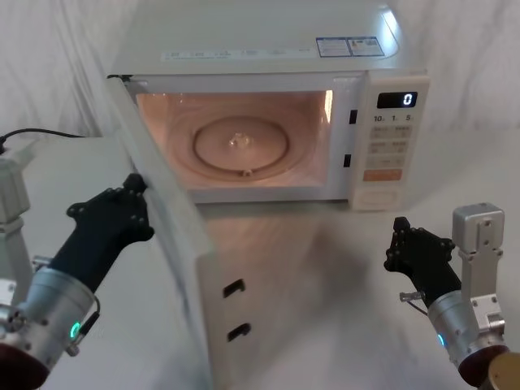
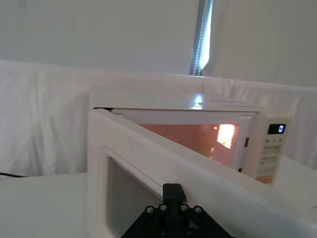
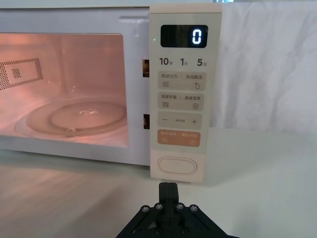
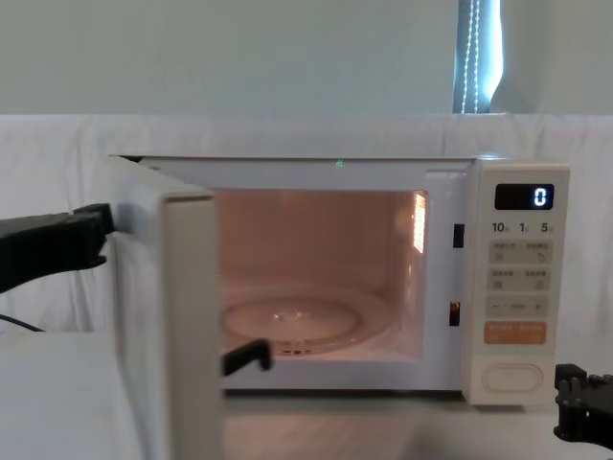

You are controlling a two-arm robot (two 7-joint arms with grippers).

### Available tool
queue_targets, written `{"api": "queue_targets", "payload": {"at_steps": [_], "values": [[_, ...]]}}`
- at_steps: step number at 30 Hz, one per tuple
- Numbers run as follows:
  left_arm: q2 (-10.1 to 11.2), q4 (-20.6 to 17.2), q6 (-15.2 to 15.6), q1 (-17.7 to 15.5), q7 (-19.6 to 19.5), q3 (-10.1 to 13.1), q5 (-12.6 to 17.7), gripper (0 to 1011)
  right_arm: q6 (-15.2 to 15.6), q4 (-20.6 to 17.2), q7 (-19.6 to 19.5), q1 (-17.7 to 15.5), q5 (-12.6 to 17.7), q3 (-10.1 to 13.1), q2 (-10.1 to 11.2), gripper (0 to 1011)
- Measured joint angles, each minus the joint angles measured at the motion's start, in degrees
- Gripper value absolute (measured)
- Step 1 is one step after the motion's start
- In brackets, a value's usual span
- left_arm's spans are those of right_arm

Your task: Press the button to open the microwave door with one hand; close the microwave door with the other hand.

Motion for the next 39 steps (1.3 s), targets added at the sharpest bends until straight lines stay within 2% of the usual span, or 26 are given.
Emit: {"api": "queue_targets", "payload": {"at_steps": [10,20,26,32,39], "values": [[0.8,2.9,1.2,-4.5,-0.8,3.2,-1.7,0,0.0,0.0,0.0,0.0,0.0,0.0,0.0,0],[1.4,7.7,1.7,-10.0,-2.4,7.4,-3.1,0,0.0,0.0,0.0,0.0,0.0,0.0,0.0,0],[0.6,12.5,0.2,-13.8,-2.8,10.1,-3.5,0,0.0,0.0,0.0,0.0,0.0,0.0,0.0,0],[-0.9,17.2,-1.3,-17.8,-3.1,11.9,-4.0,0,0.0,0.0,0.0,0.0,0.0,0.0,0.0,0],[-2.6,21.6,-2.0,-20.8,-3.2,13.5,-4.7,0,0.0,0.0,0.0,0.0,0.0,0.0,0.0,0]]}}
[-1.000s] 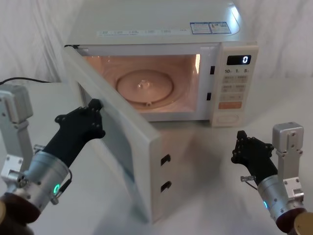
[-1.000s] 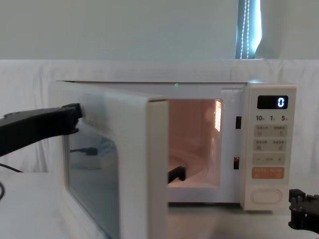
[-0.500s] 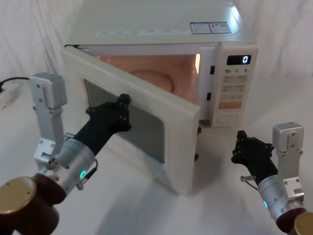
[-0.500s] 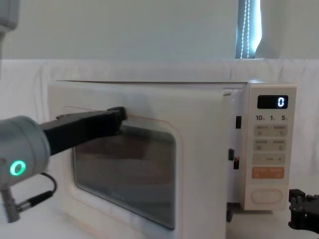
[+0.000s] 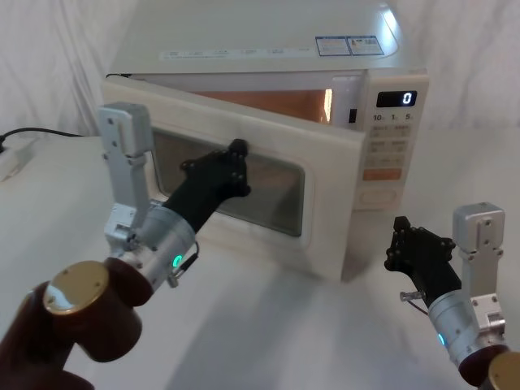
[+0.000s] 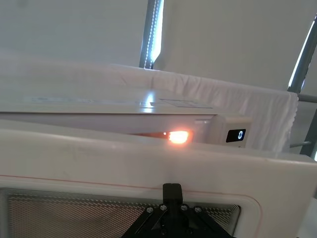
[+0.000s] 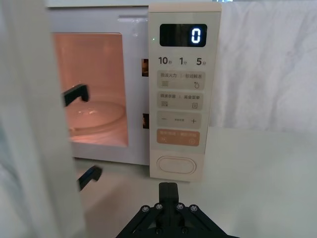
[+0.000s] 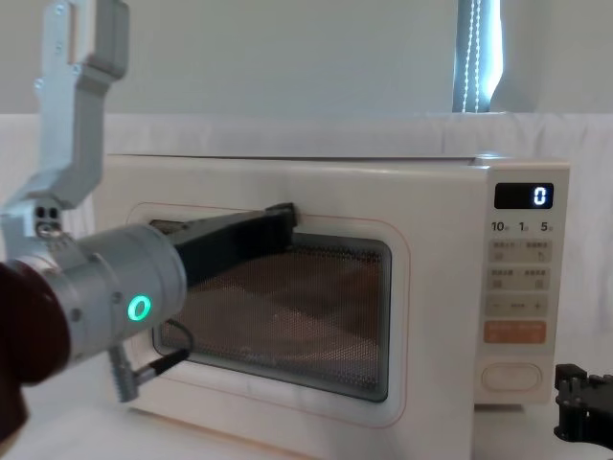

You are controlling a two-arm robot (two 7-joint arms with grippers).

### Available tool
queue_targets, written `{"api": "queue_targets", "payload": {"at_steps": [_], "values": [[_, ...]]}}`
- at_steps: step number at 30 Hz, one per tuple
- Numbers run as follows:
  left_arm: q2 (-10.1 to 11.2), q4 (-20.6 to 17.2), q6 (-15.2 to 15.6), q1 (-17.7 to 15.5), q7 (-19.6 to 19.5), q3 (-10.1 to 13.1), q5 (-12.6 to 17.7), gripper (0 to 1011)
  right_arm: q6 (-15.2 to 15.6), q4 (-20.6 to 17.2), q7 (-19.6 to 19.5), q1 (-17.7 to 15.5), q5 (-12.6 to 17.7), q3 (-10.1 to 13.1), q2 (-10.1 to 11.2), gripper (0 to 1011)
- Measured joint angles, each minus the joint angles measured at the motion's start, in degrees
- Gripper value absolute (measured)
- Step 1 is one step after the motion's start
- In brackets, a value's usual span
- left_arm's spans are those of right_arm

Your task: Press the button to open the microwave door with one hand; close the microwave door with the other hand.

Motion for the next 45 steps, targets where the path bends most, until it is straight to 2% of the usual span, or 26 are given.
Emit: {"api": "queue_targets", "payload": {"at_steps": [9,17,30,45], "values": [[-2.7,4.8,-2.5,-3.0,1.2,1.6,0.3,0,0.0,0.0,0.0,0.0,0.0,0.0,0.0,0],[-4.0,7.2,-3.7,-4.7,1.3,2.4,1.0,0,0.0,0.0,0.0,0.0,0.0,0.0,0.0,0],[-6.5,14.7,-7.4,-9.2,1.5,2.6,3.2,0,0.0,0.0,0.0,0.0,0.0,0.0,0.0,0],[-8.1,18.0,-9.1,-11.6,1.1,2.5,5.3,0,0.0,0.0,0.0,0.0,0.0,0.0,0.0,0]]}}
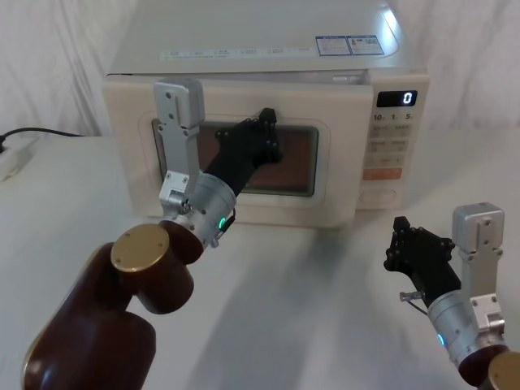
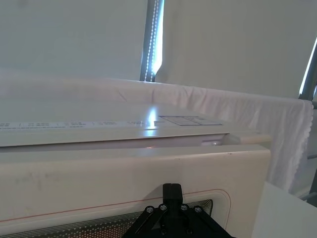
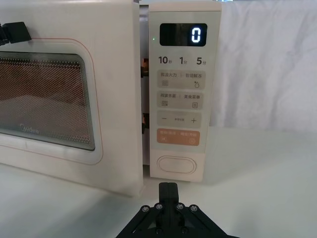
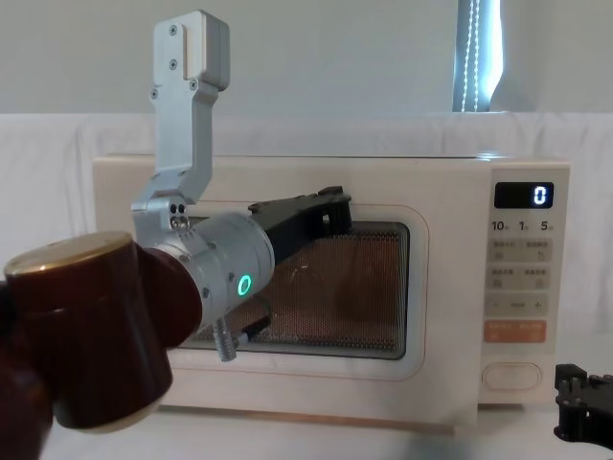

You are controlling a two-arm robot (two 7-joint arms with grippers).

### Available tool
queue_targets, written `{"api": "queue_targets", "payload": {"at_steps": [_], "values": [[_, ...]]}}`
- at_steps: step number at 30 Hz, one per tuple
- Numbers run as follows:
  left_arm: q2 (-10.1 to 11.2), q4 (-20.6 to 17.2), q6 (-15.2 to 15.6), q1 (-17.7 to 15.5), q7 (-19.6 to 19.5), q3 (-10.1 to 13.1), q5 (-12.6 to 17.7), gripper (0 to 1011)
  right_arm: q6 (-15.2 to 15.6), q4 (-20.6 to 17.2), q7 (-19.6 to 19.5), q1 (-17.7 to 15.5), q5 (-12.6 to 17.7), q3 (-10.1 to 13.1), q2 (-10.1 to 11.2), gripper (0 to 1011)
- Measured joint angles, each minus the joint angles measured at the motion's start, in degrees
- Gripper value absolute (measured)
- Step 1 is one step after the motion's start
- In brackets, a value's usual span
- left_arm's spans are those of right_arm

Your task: Press the button to open the microwave door with one hand; close the microwave door with the other hand.

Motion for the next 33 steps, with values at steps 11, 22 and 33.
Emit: {"api": "queue_targets", "payload": {"at_steps": [11,22,33], "values": [[-0.9,1.1,-0.8,-0.7,1.1,-0.9,1.5,0,0.0,0.0,0.0,0.0,0.0,0.0,0.0,0],[-1.6,2.1,-1.0,-1.5,1.6,-1.6,3.1,0,0.0,0.0,0.0,0.0,0.0,0.0,0.0,0],[-2.0,3.1,-1.2,-2.1,1.4,-2.1,4.0,0,0.0,0.0,0.0,0.0,0.0,0.0,0.0,0]]}}
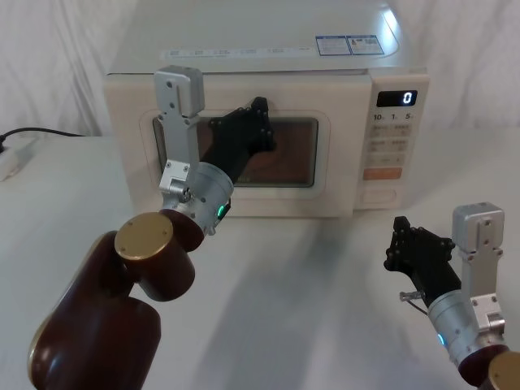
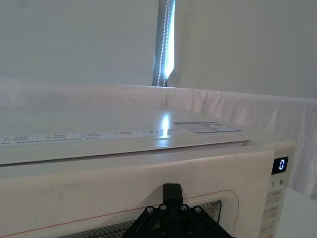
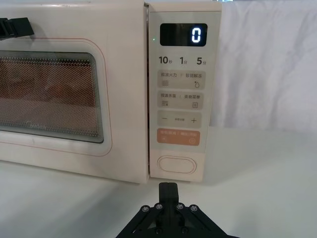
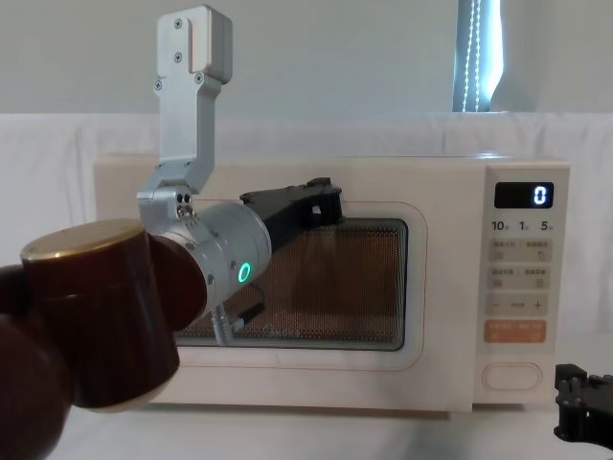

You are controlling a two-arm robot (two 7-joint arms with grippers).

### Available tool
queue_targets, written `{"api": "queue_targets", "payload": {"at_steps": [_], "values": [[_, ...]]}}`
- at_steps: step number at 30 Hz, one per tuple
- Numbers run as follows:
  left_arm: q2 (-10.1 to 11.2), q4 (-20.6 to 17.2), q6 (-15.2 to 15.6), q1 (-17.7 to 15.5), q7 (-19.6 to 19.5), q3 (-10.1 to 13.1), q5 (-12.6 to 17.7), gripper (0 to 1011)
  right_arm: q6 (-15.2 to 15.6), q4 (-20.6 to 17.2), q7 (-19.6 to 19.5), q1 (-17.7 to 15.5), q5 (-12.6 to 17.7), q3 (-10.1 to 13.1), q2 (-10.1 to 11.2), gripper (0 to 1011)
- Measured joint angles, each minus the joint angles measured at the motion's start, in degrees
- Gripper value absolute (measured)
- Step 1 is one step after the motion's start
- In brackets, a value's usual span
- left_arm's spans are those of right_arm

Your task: Press the button to open the microwave door with one hand; close the microwave door with the other hand.

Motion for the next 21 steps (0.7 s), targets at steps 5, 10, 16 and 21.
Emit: {"api": "queue_targets", "payload": {"at_steps": [5,10,16,21], "values": [[-0.2,0.7,-0.1,-0.5,-0.1,-0.1,0.4,0,0.0,0.0,0.0,0.0,0.0,0.0,0.0,0],[-0.4,1.3,-0.1,-0.9,-0.1,-0.2,0.9,0,0.0,0.0,0.0,0.0,0.0,0.0,0.0,0],[-0.6,1.9,-0.2,-1.3,-0.2,-0.3,1.1,0,0.0,0.0,0.0,0.0,0.0,0.0,0.0,0],[-0.8,2.6,-0.3,-1.8,-0.3,-0.4,1.3,0,0.0,0.0,0.0,0.0,0.0,0.0,0.0,0]]}}
